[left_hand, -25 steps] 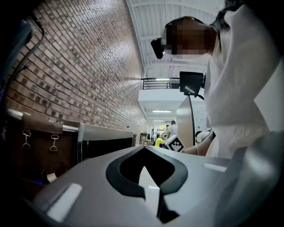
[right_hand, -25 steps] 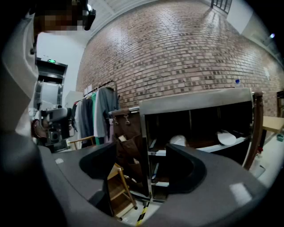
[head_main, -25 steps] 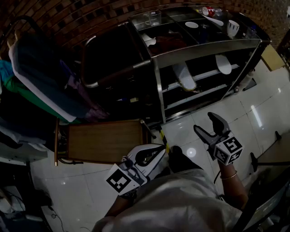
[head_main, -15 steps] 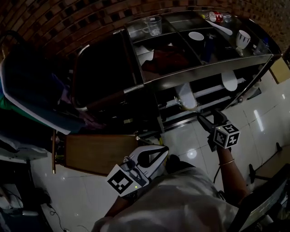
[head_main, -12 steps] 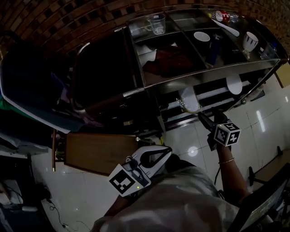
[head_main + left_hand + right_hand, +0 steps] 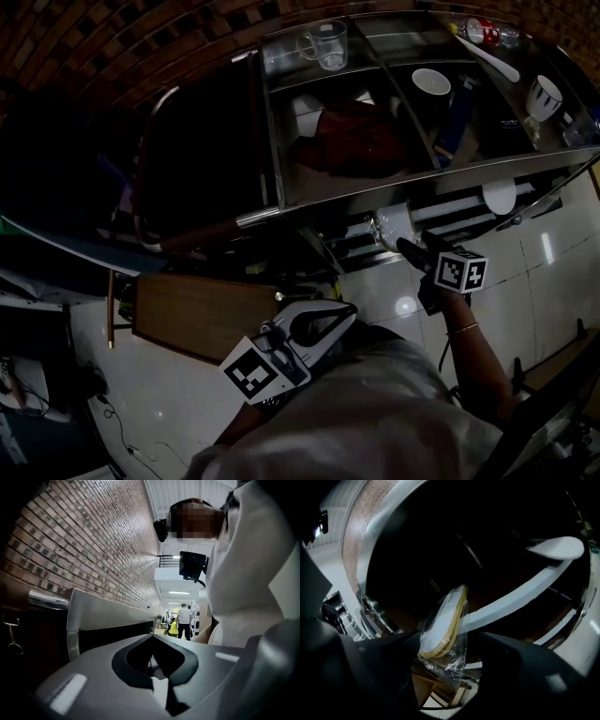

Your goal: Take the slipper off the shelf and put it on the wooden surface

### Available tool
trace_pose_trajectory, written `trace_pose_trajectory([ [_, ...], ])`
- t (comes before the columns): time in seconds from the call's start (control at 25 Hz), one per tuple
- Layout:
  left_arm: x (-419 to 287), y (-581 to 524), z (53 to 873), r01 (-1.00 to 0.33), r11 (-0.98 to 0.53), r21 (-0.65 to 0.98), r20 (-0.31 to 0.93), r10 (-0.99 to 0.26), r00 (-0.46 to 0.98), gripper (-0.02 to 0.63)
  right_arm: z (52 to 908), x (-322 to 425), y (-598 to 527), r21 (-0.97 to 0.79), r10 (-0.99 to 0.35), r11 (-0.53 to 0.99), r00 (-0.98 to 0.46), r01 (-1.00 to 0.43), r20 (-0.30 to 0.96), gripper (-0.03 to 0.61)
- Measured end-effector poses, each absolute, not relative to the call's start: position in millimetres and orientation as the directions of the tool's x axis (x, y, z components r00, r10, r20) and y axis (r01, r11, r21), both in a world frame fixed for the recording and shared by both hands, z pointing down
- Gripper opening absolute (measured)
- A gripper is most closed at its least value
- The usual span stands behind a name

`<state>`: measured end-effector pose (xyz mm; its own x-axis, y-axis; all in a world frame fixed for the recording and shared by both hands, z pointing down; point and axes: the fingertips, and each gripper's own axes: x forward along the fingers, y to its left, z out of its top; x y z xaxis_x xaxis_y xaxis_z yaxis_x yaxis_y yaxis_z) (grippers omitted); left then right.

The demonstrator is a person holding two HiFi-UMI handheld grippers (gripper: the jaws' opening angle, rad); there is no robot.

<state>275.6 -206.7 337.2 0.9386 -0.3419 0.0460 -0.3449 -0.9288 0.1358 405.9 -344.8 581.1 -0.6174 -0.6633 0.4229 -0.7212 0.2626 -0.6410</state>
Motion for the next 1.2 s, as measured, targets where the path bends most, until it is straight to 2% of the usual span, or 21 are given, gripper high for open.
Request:
trace_pose_trajectory([
  [0.08,280,-209,337,-0.35,-0.928,0.128,0.059,-0.345,0.937,-0.012,588,407,-347,-0.682,-0.656,0.23,-0.628,-0.694,0.418,0.382],
  [0.12,281,-211,338,-0.358,-0.925,0.129,0.067,-0.352,0.934,-0.012,589,407,-347,-0.703,-0.652,0.222,-0.639,-0.675,0.408,0.352],
  [0.2,281,-215,340,-0.384,-0.914,0.132,0.083,-0.376,0.923,-0.012,585,407,-347,-0.738,-0.643,0.228,-0.667,-0.635,0.375,0.226],
  [0.24,281,-216,342,-0.396,-0.909,0.133,0.092,-0.386,0.918,-0.012,581,406,-348,-0.751,-0.645,0.232,-0.676,-0.618,0.356,0.138],
  [0.28,280,-216,344,-0.404,-0.905,0.135,0.098,-0.394,0.914,-0.012,578,407,-350,-0.765,-0.652,0.231,-0.679,-0.601,0.337,0.117],
  [0.56,275,-204,350,-0.427,-0.885,0.185,0.128,-0.409,0.903,-0.012,549,411,-338,-0.791,-0.717,0.228,-0.647,-0.568,0.258,0.063],
  [0.96,273,-173,359,-0.401,-0.893,0.205,0.167,-0.372,0.913,-0.012,509,406,-258,-0.871,-0.788,0.166,-0.594,-0.463,0.165,0.061],
  [1.2,247,-148,343,-0.377,-0.91,0.174,0.106,-0.363,0.926,-0.012,490,369,-190,-0.889,-0.791,0.161,-0.594,-0.429,0.144,0.061],
])
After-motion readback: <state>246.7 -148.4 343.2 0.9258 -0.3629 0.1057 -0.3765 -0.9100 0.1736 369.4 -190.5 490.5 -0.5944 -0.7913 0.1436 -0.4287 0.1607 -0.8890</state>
